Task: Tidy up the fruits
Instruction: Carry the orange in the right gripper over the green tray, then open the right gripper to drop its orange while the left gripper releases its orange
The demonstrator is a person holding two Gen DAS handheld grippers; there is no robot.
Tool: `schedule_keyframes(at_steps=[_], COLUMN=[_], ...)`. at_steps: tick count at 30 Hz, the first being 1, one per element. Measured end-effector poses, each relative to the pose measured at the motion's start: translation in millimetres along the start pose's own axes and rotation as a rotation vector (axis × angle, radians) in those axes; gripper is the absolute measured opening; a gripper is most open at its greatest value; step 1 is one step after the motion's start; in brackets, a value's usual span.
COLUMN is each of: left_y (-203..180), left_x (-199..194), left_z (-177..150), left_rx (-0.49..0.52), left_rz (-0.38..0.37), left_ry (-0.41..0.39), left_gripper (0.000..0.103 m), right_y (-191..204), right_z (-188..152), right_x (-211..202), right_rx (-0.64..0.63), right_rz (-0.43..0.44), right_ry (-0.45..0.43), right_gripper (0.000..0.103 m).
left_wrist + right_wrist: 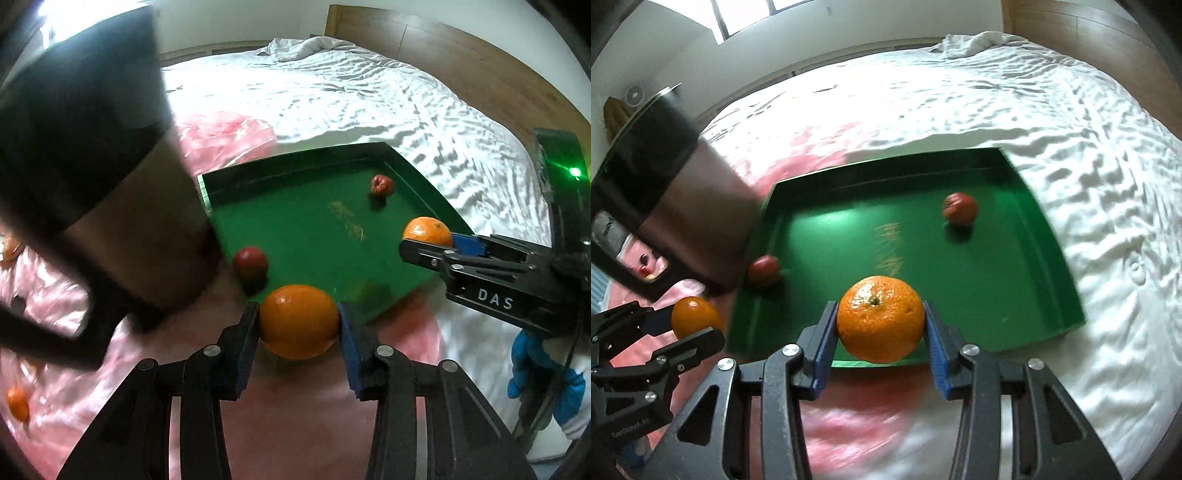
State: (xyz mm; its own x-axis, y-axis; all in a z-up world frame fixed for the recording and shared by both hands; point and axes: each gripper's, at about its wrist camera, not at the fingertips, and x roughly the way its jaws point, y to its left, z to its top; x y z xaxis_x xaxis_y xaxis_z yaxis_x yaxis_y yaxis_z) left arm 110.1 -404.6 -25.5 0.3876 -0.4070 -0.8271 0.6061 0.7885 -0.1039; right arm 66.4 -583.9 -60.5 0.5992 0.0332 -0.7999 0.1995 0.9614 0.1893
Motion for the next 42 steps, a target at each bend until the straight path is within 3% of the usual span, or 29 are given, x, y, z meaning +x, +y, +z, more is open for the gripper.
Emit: schedule_keyframes(at_steps=[4,13,32,34,36,42], left_y=[-9.8,-13.0,-5.1,-4.2,-3.3,-6.3], left_x=[27.8,67.8,78.1,78.6,77.3,68.2], left_z=[15.4,10.8,13.1,13.2,13.5,17.6], left_rx=[0.016,0.003,-0.04,-0.04,-0.044,-0.024], left_rz=[0.007,0.06,0.035,0.032,0.029,0.041], left_ry=[0.025,0.102,0.138,0.147,0.149,0.12], left_gripper=[0.037,0.036,0.037,0.038,0.039,0.047], right_y=[-22.1,-54.9,-55.4,-53.9,-53.0,-52.4], right_z=[10.8,19.1,21.7,22.1,22.2,23.6], right_x=[12.3,37.8,56.6,57.1,56.8,48.5], right_rx=[0.001,0.01,-0.006,-0.011,-0.011,0.01], right_rz=[-0.019,-0.063,-0.118,-0.128,-0.137,-0.153], right_ry=[-0.005,0.011,0.032,0.038,0.042,0.031], right_gripper=[0.078,0.078,0.081,0.085,0.098,0.103])
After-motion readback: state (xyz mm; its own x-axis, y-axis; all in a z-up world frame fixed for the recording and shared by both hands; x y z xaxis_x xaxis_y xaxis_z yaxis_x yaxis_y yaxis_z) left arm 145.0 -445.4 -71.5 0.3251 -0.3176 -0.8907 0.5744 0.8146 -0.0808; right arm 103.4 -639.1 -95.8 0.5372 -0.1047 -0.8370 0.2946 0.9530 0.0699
